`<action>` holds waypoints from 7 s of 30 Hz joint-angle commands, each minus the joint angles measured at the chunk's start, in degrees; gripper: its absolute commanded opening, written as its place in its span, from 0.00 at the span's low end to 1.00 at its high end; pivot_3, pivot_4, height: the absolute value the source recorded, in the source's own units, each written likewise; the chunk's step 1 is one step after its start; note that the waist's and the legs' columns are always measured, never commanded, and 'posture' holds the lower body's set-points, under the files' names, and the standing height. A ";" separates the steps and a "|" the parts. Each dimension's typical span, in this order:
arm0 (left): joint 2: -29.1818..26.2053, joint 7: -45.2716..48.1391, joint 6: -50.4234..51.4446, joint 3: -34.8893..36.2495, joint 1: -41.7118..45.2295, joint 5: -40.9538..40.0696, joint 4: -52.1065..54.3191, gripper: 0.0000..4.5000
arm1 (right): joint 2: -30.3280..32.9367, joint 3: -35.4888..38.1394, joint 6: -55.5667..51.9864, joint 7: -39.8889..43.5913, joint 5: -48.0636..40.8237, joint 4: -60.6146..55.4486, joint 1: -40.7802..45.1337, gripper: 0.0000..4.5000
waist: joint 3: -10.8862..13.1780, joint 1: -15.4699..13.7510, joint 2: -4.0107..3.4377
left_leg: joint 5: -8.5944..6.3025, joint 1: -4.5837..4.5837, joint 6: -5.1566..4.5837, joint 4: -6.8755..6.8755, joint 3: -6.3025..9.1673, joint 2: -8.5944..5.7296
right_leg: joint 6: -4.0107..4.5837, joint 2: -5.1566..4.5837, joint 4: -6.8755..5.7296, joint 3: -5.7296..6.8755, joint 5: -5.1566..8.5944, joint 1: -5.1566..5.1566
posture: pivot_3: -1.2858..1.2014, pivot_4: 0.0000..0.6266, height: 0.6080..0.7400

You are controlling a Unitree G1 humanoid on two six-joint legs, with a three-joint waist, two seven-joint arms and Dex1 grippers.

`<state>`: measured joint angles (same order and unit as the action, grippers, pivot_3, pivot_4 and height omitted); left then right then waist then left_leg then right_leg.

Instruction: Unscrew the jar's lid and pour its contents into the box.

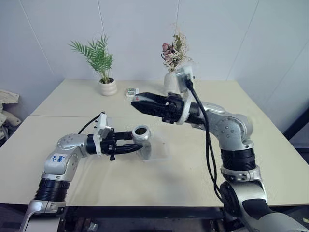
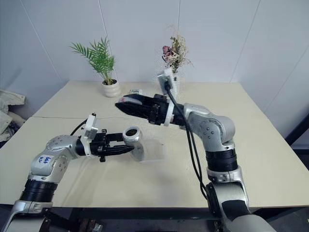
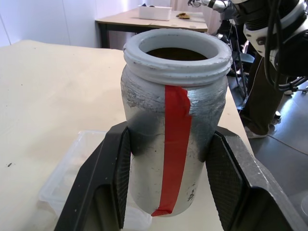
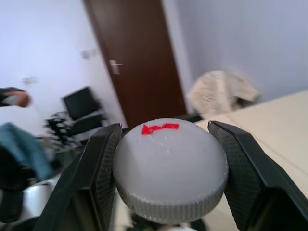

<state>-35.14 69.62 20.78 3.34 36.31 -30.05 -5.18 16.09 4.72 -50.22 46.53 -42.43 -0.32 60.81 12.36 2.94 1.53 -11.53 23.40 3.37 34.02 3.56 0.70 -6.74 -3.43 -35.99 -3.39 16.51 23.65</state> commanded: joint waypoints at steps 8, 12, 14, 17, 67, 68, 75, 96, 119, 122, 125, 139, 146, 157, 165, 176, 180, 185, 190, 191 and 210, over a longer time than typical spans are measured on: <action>-5.12 -0.30 0.33 5.33 -1.59 -1.20 1.51 0.42 | 18.82 9.46 28.94 -2.39 18.70 10.25 -21.59 0.57 | 0.00 -0.87 0.00 | -0.09 0.01 -0.10 -0.06 -0.23 0.01 | -0.02 0.02 0.17 -0.13 0.02 0.02 | 0.52 0.24 1.00; -5.44 -0.43 0.29 5.63 -0.18 -0.90 0.12 0.42 | 19.15 11.61 39.56 -3.70 22.37 20.84 -27.95 0.57 | 0.01 -0.28 0.00 | -0.09 -0.10 -0.10 -0.05 -0.30 0.02 | -0.03 0.06 0.04 -0.21 0.02 -0.01 | 0.52 0.24 1.00; -5.18 -0.57 0.35 5.49 0.21 -0.82 -0.13 0.42 | 17.78 12.67 43.10 -5.29 22.73 25.82 -28.53 0.57 | 0.01 -0.23 0.00 | -0.09 -0.15 -0.10 0.01 -0.29 0.02 | -0.03 0.07 0.05 -0.21 0.02 -0.09 | 0.52 0.24 1.00; -4.69 -0.54 0.39 5.26 0.57 -0.67 -0.44 0.42 | 16.23 12.50 46.67 -6.64 23.82 31.73 -27.76 0.57 | 0.01 0.48 -0.01 | -0.08 -0.16 -0.09 0.07 -0.38 0.01 | -0.10 0.06 0.04 -0.33 -0.03 -0.09 | 0.52 0.24 1.00; -3.30 -9.75 -5.56 -3.54 18.88 16.80 -18.87 0.42 | 36.51 17.04 21.62 15.16 3.79 -15.28 -39.35 1.00 | 0.03 -0.93 0.00 | -0.13 -0.12 -0.10 0.25 -0.42 0.02 | -0.19 0.11 0.03 -0.44 -0.08 -0.11 | 0.52 0.24 1.00; -3.20 -9.47 -6.83 -3.57 19.07 17.07 -19.14 0.42 | 36.19 17.18 21.56 14.62 3.51 -15.69 -39.87 1.00 | 0.03 -0.96 0.00 | -0.13 -0.14 -0.10 0.25 -0.42 0.02 | -0.19 0.12 0.02 -0.44 -0.08 -0.11 | 0.52 0.24 1.00; -2.66 -12.64 -14.59 -8.32 18.99 25.20 -18.63 0.42 | 33.91 16.37 21.67 11.59 2.31 -17.78 -41.53 1.00 | 0.03 -1.38 0.00 | -0.12 -0.13 -0.10 0.31 -0.42 0.01 | -0.20 0.12 0.03 -0.45 -0.08 -0.13 | 0.52 0.24 1.00; -5.44 -57.86 -54.50 -22.72 28.60 70.60 -22.33 0.42 | 31.11 14.58 22.68 9.10 2.82 -17.38 -42.49 1.00 | 0.05 -1.36 0.04 | -0.19 -0.02 -0.21 0.56 -0.49 -0.11 | -0.49 0.03 0.15 -0.59 -0.24 -0.20 | 0.52 0.24 1.00; -10.65 -88.03 -49.42 -37.40 25.11 114.02 -4.87 0.42 | 25.45 11.32 23.21 5.57 3.14 -14.55 -37.80 1.00 | 0.07 -1.38 0.09 | -0.24 -0.13 -0.33 0.70 -1.12 -0.09 | -0.76 0.18 0.01 -1.44 -0.40 -0.08 | 0.52 0.24 1.00; -10.30 -85.01 -49.80 -35.61 26.14 110.14 -8.74 0.42 | 25.10 10.68 23.57 5.69 3.28 -13.80 -36.93 1.00 | 0.07 -1.39 0.09 | -0.28 -0.12 -0.40 0.81 -1.14 -0.10 | -0.80 0.18 0.01 -1.48 -0.42 -0.10 | 0.52 0.24 1.00; -9.80 -82.87 -49.96 -33.26 26.19 104.94 -11.05 0.42 | 24.94 10.38 23.68 5.72 3.37 -13.43 -36.49 1.00 | 0.07 -1.21 0.08 | -0.30 -0.11 -0.44 0.91 -1.23 -0.08 | -0.81 0.18 0.01 -1.52 -0.44 -0.09 | 0.52 0.24 1.00; 1.26 -38.56 -11.96 -3.80 10.18 37.79 -2.66 0.42 | 24.88 8.09 21.30 6.52 1.28 -15.06 -34.63 1.00 | 0.05 -1.17 0.05 | -0.34 -0.12 -0.50 1.10 -1.24 0.02 | -0.74 0.28 -0.15 -1.53 -0.51 -0.09 | 0.52 0.24 1.00; 3.33 -44.25 8.11 11.80 9.66 26.15 -6.41 0.42 | 23.04 2.96 19.63 7.33 1.75 -14.31 -30.47 1.00 | 0.05 -0.42 0.05 | -0.31 -0.21 -0.49 1.18 -1.23 0.06 | -0.72 0.33 -0.19 -1.55 -0.54 -0.15 | 0.52 0.24 1.00; 2.78 -51.85 -3.05 15.44 4.75 25.57 -23.20 0.42 | 15.90 -3.45 21.86 8.31 5.44 -9.74 -23.36 1.00 | 0.01 -0.39 0.15 | -0.31 -0.15 -0.46 1.16 -1.14 0.07 | -0.70 0.33 -0.15 -1.50 -0.64 -0.12 | 0.52 0.24 1.00; 3.71 -54.75 -16.70 18.99 5.66 21.48 -35.39 0.42 | 16.26 -4.76 24.67 11.60 8.38 -8.14 -23.03 1.00 | 0.00 -1.11 0.16 | -0.32 -0.17 -0.46 1.13 -1.25 0.09 | -0.67 0.30 0.00 -1.49 -0.76 -0.13 | 0.52 0.24 1.00; 2.97 -52.34 -14.55 22.33 5.80 13.79 -34.44 0.42 | 17.82 -3.20 25.24 13.11 9.07 -7.85 -23.30 1.00 | 0.00 -1.18 0.17 | -0.32 -0.15 -0.45 1.13 -1.28 0.11 | -0.66 0.31 0.03 -1.47 -0.78 -0.12 | 0.52 0.24 1.00; 2.70 -52.21 -14.06 22.31 5.30 13.26 -34.24 0.42 | 17.34 -3.37 25.46 13.26 9.36 -7.26 -22.97 1.00 | 0.00 -1.14 0.17 | -0.32 -0.16 -0.45 1.12 -1.28 0.11 | -0.66 0.31 0.03 -1.47 -0.78 -0.12 | 0.52 0.24 1.00; 2.50 -52.33 -14.47 22.09 4.60 13.41 -33.31 0.69 | 17.01 -3.41 25.80 13.49 9.57 -6.38 -22.68 1.00 | 0.00 -1.17 0.17 | -0.32 -0.15 -0.45 1.11 -1.28 0.11 | -0.66 0.31 0.05 -1.47 -0.78 -0.12 | 0.52 0.24 1.00; 1.25 -52.34 -14.47 20.34 3.89 15.27 -31.57 0.98 | 17.03 -3.46 26.33 13.97 9.58 -5.50 -22.56 1.00 | 0.00 -1.13 0.17 | -0.32 -0.15 -0.45 1.11 -1.28 0.11 | -0.66 0.31 0.05 -1.47 -0.78 -0.12 | 0.52 0.24 1.00; 0.77 -52.18 -14.31 20.09 3.38 15.53 -30.55 0.98 | 17.06 -3.41 26.37 14.10 9.51 -5.44 -22.59 1.00 | 0.00 -1.09 0.17 | -0.32 -0.15 -0.45 1.11 -1.28 0.11 | -0.66 0.31 0.05 -1.47 -0.78 -0.12 | 0.52 0.24 1.00; -10.42 -37.86 1.53 32.91 -26.14 1.56 9.60 0.98 | 20.50 -1.17 27.74 17.97 8.89 -6.50 -24.94 1.00 | -0.01 0.02 0.18 | -0.41 -0.17 -0.37 0.87 -1.38 0.24 | -0.33 0.26 0.26 -1.47 -0.60 -0.06 | 0.52 0.24 1.00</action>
<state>-44.32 28.83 22.04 35.02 10.98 -26.18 -0.37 35.70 1.75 -23.62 63.83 -32.77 -4.77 35.59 12.35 2.97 1.71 -11.94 23.23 3.00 34.86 2.18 0.94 -7.00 -3.19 -35.66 -4.86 15.95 23.58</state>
